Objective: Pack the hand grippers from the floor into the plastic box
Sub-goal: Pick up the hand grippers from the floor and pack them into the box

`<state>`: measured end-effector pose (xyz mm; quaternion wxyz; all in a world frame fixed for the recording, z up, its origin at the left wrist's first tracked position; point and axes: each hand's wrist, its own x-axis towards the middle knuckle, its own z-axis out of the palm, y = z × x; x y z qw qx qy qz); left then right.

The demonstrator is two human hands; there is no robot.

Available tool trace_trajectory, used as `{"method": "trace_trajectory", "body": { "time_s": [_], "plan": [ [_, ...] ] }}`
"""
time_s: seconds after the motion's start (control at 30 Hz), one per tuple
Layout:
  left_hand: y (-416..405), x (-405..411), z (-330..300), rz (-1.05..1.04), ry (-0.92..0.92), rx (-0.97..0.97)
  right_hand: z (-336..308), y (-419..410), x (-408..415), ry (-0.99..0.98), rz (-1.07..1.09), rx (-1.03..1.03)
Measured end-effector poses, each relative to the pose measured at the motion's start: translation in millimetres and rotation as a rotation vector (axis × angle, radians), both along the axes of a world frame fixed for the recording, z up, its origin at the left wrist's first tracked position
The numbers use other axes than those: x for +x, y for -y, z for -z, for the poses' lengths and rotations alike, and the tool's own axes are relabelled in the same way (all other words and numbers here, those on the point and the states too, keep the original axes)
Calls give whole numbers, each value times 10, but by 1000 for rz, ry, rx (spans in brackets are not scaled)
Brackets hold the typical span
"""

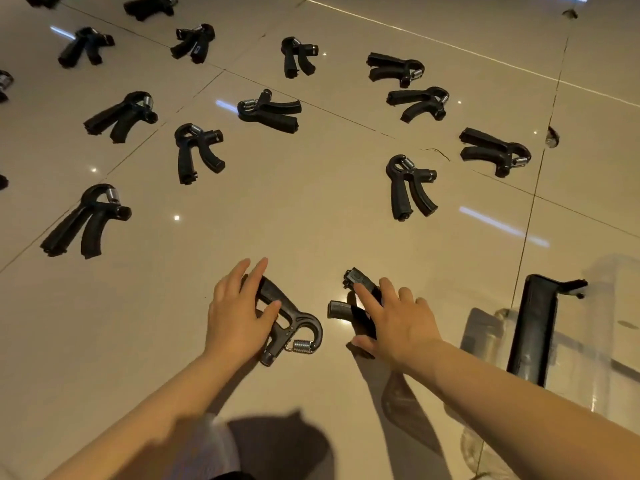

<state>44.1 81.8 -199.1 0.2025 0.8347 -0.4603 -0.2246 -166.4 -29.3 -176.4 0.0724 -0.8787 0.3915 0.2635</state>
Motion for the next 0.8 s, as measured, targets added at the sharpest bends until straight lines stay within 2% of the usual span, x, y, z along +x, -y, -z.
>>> {"method": "trace_trajectory", "body": {
  "time_s": [0.1,0.13,0.2,0.3,0.4,0.5,0.57,0.7,0.8],
  "plan": [
    [2,460,158,490,123,140,22,158,127,83,-106,-5],
    [-6,543,204,594,145,175,44,187,179,85,-130,23],
    [-2,630,258,673,213,190,109,236,276,74,-166,62],
    [47,641,320,623,238,144,165,423,381,73,-163,48],
    [131,584,374,530,271,117,169,676,439,17,-20,-32],
    [214,422,372,324,243,78,197,832,413,-43,149,-104],
    [219,278,385,177,175,57,217,847,372,-62,173,-133],
    [104,184,473,114,80,37,208,896,293,9,121,-132],
    [18,288,478,183,53,75,141,999,239,148,-198,-49]
  ]
}}
